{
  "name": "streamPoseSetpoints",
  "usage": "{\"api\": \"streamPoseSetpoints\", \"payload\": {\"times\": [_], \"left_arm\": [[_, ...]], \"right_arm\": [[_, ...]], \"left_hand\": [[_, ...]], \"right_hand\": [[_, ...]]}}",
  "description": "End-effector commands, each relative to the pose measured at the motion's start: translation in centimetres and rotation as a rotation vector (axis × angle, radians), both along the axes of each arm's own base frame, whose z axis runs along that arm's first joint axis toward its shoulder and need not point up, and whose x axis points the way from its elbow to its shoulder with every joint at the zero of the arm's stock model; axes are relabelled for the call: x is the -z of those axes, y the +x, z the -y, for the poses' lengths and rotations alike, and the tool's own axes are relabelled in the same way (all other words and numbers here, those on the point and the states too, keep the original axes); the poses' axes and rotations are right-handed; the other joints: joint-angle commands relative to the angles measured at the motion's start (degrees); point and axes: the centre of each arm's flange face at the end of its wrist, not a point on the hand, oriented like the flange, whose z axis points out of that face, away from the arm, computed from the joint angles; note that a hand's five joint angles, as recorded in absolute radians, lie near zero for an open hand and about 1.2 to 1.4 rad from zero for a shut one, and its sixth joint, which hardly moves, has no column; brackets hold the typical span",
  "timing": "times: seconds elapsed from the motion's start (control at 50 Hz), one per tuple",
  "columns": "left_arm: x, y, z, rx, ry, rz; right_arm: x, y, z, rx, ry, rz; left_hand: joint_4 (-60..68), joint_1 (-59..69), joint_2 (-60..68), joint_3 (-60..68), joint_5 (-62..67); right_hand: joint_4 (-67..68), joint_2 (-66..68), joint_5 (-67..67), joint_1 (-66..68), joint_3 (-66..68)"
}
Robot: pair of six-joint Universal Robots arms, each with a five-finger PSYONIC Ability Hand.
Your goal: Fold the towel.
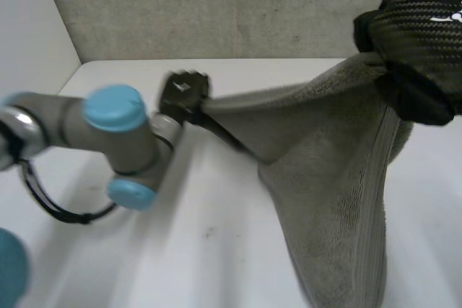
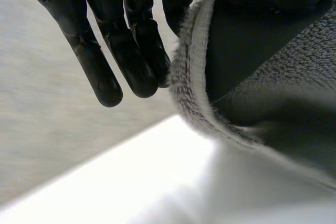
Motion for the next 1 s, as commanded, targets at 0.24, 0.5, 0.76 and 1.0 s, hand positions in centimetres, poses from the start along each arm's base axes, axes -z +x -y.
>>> {"api": "streamPoseSetpoints", "payload": {"times": [0.24,0.5,0.76,1.0], "left_arm": [[-14.7,8.1,-7.2,-0.064,-0.242,0.236],[-9.9,10.3,-11.9,0.039,0.064,0.63],[-1.7,8.8,-6.4,0.102,0.226,0.776],[-14.7,4.8,4.2,-0.143,-0.382,0.384]], "right_arm": [[0.9,-1.8,7.1,0.092,0.072,0.041],[7.7,-1.9,9.1,0.092,0.396,-0.192],[16.3,-0.7,14.6,0.074,0.587,-0.429],[2.7,3.7,24.1,0.209,-0.167,0.076]], "left_hand": [[10.4,11.3,10.4,10.4,11.0],[10.4,11.3,10.4,10.4,11.0],[10.4,11.3,10.4,10.4,11.0],[10.4,11.3,10.4,10.4,11.0]], "right_hand": [[3.4,4.1,3.8,3.8,4.3],[3.4,4.1,3.8,3.8,4.3],[3.4,4.1,3.8,3.8,4.3],[3.4,4.1,3.8,3.8,4.3]]}}
